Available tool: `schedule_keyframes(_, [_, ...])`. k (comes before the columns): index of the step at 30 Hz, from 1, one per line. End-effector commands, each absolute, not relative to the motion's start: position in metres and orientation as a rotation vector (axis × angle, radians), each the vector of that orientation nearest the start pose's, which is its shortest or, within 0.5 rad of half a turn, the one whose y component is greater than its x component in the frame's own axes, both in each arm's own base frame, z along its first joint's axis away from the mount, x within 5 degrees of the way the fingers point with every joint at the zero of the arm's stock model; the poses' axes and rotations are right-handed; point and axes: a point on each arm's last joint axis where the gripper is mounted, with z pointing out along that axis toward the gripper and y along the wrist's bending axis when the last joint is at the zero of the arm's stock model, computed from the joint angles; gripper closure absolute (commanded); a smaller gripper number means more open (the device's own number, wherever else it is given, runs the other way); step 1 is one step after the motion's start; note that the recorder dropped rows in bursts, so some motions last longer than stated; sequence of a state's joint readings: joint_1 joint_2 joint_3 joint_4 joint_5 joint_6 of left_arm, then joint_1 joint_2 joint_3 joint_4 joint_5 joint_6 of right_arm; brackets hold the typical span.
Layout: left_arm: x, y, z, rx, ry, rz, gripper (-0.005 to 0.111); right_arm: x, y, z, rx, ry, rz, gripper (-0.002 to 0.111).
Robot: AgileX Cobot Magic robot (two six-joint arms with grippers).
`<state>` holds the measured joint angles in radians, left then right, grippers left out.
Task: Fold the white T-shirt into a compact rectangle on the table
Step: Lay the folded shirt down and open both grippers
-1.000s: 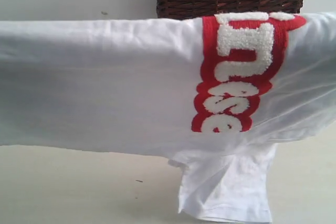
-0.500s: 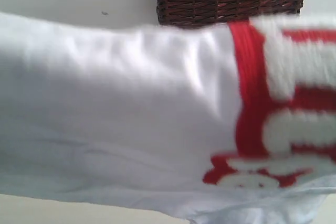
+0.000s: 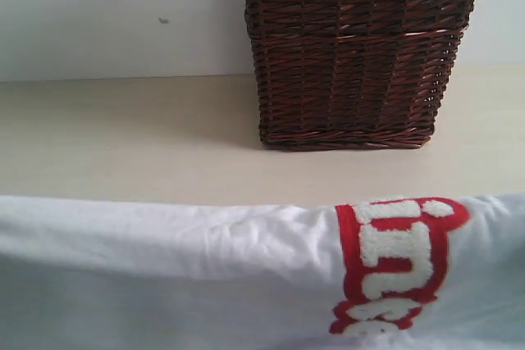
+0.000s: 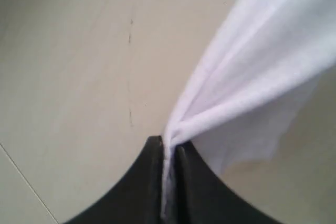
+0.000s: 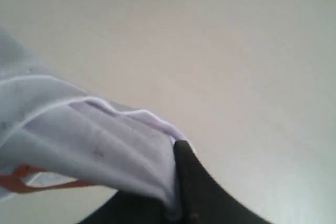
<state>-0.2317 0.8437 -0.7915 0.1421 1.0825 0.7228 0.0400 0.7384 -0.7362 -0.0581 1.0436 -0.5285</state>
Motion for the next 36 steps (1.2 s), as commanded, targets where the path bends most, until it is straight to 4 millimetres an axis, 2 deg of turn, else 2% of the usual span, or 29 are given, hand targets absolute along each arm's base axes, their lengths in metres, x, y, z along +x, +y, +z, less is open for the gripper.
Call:
schedule_keyframes(1, [0.200,-0.030,0.281,1.330,2.111,0.535,0.107,0.190,0.004,0.296,-0.700,2.198,-0.339,0.108])
schedule_keyframes(2, [0.221,-0.034,0.272,1.361,2.041,0.570,0.107,0.213,0.005,0.282,-0.708,2.188,-0.335,0.108])
schedule_keyframes(3, [0.232,-0.035,0.266,1.357,2.017,0.580,0.107,0.222,0.006,0.276,-0.719,2.191,-0.337,0.108])
schedule_keyframes(4, [0.252,-0.034,0.253,1.289,2.015,0.567,0.107,0.242,0.006,0.256,-0.765,2.210,-0.349,0.108])
schedule_keyframes(6, [0.270,-0.026,0.239,1.187,2.042,0.531,0.103,0.263,0.005,0.233,-0.742,2.240,-0.328,0.104])
schedule_keyframes(7, [0.278,-0.017,0.230,1.160,2.060,0.531,0.095,0.273,0.004,0.222,-0.714,2.242,-0.314,0.096])
schedule_keyframes(8, [0.283,-0.009,0.224,1.130,2.068,0.533,0.081,0.287,0.002,0.210,-0.665,2.206,-0.304,0.079])
schedule_keyframes(10, [0.291,0.001,0.224,1.048,2.032,0.533,0.061,0.301,-0.001,0.203,-0.609,2.120,-0.303,0.057])
schedule_keyframes(11, [0.293,0.004,0.227,0.993,2.010,0.525,0.058,0.306,-0.003,0.203,-0.549,2.082,-0.295,0.052])
schedule_keyframes(13, [0.296,0.010,0.232,0.919,1.970,0.525,0.061,0.312,-0.007,0.206,-0.377,2.021,-0.274,0.052])
schedule_keyframes(15, [0.296,0.016,0.233,0.850,1.985,0.514,0.069,0.313,-0.010,0.209,-0.270,2.000,-0.257,0.054])
schedule_keyframes(18, [0.294,0.015,0.234,0.741,2.040,0.451,0.087,0.308,-0.009,0.217,-0.267,2.007,-0.247,0.066])
schedule_keyframes(19, [0.292,0.014,0.235,0.700,2.066,0.424,0.093,0.306,-0.008,0.219,-0.272,2.020,-0.240,0.074])
schedule_keyframes(20, [0.287,0.009,0.238,0.614,2.105,0.364,0.107,0.300,-0.006,0.223,-0.271,2.061,-0.211,0.090])
schedule_keyframes(21, [0.284,0.006,0.240,0.597,2.120,0.346,0.107,0.298,-0.005,0.227,-0.263,2.098,-0.186,0.099])
schedule_keyframes(22, [0.278,-0.002,0.243,0.590,2.156,0.318,0.107,0.294,-0.003,0.231,-0.240,2.212,-0.119,0.108])
schedule_keyframes(25, [0.262,-0.022,0.242,0.648,2.273,0.256,0.107,0.284,0.007,0.235,-0.269,2.476,0.060,0.108])
schedule_keyframes(26, [0.255,-0.033,0.239,0.658,2.333,0.201,0.107,0.275,0.019,0.232,-0.308,2.547,0.235,0.108])
schedule_keyframes(28, [0.245,-0.046,0.233,0.729,2.423,0.125,0.107,0.261,0.042,0.223,-0.476,2.570,0.469,0.108])
schedule_keyframes(32, [0.234,-0.059,0.228,0.808,2.496,-0.014,0.107,0.250,0.067,0.206,-0.546,2.574,0.490,0.108])
schedule_keyframes(36, [0.230,-0.068,0.227,0.881,2.493,-0.144,0.107,0.249,0.084,0.184,-0.596,2.601,0.465,0.108])
